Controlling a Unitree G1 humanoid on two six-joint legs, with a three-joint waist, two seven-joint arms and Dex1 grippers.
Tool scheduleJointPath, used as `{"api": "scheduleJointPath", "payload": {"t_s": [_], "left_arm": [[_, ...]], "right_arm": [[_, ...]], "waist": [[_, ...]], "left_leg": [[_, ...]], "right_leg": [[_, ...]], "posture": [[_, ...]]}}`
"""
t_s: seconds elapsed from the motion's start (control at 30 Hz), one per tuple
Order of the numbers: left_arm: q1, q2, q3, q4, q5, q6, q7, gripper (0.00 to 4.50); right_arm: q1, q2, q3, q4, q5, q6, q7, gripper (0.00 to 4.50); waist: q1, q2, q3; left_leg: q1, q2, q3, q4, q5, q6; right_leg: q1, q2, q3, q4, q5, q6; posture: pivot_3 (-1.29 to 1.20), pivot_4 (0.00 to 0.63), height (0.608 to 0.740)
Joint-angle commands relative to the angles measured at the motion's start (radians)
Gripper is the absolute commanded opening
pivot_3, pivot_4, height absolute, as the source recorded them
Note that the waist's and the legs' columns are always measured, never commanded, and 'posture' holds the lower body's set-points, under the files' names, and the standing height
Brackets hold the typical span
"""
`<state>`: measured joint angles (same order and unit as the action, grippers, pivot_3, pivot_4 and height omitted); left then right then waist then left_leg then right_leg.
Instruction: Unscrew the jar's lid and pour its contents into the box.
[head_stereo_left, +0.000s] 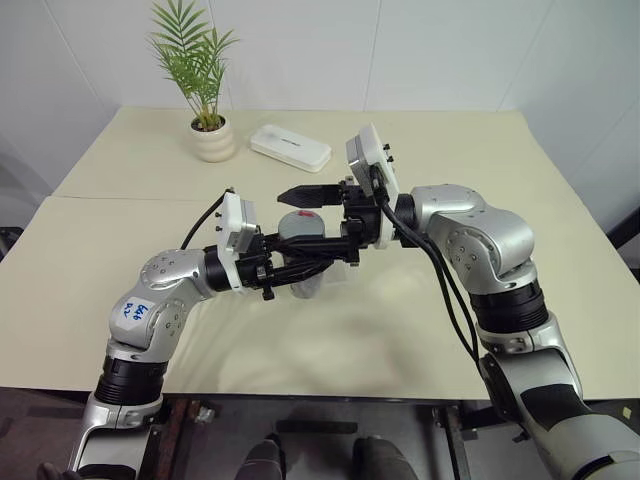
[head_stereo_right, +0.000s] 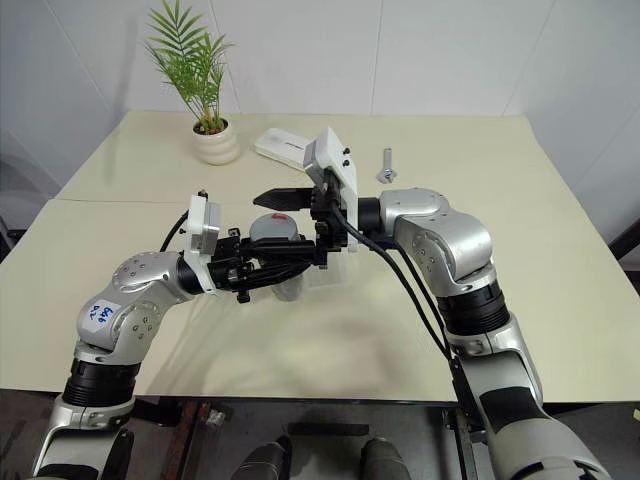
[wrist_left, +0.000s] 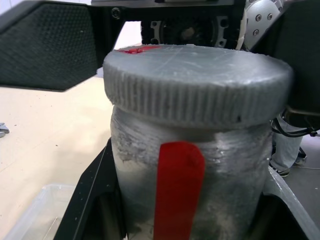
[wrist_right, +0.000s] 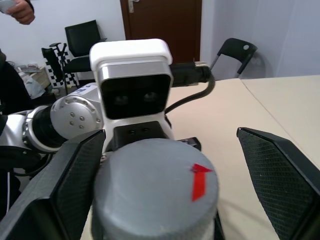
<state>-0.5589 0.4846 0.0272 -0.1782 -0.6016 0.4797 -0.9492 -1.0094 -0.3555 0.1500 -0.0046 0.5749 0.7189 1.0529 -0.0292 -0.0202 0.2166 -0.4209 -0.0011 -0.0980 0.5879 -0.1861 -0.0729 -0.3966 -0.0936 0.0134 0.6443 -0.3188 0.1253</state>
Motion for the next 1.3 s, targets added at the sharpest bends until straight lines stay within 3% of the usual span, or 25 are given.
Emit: {"api": "scheduleJointPath", "payload": {"t_s": [0.03,0.6,1.03,1.3], "left_arm": [[-0.010,-0.001,0.014,-0.025,-0.014,-0.012,0.001,2.01],[-0.012,0.029,0.027,0.002,-0.015,-0.025,-0.015,2.01],[-0.021,0.034,0.031,0.019,-0.007,-0.036,-0.028,2.01],[-0.019,0.030,0.031,0.016,-0.007,-0.036,-0.025,2.01]], "right_arm": [[-0.025,-0.008,-0.037,0.006,0.001,-0.021,-0.005,4.44],[-0.023,-0.087,-0.068,0.061,0.003,-0.045,0.038,4.44],[-0.009,-0.073,-0.100,0.004,0.095,-0.001,0.093,4.44],[-0.037,-0.046,-0.063,0.014,0.068,-0.007,0.086,4.44]], "waist": [[0.000,0.000,0.000],[0.000,0.000,0.000],[0.000,0.000,0.000],[0.000,0.000,0.000]], "left_leg": [[0.000,0.000,0.000,0.000,0.000,0.000],[0.000,0.000,0.000,0.000,0.000,0.000],[0.000,0.000,0.000,0.000,0.000,0.000],[0.000,0.000,0.000,0.000,0.000,0.000]], "right_leg": [[0.000,0.000,0.000,0.000,0.000,0.000],[0.000,0.000,0.000,0.000,0.000,0.000],[0.000,0.000,0.000,-0.001,0.000,0.000],[0.000,0.000,0.000,0.000,0.000,0.000]], "posture": [[0.00,0.150,0.740],[0.00,0.150,0.740],[0.00,0.150,0.740],[0.00,0.150,0.740]]}}
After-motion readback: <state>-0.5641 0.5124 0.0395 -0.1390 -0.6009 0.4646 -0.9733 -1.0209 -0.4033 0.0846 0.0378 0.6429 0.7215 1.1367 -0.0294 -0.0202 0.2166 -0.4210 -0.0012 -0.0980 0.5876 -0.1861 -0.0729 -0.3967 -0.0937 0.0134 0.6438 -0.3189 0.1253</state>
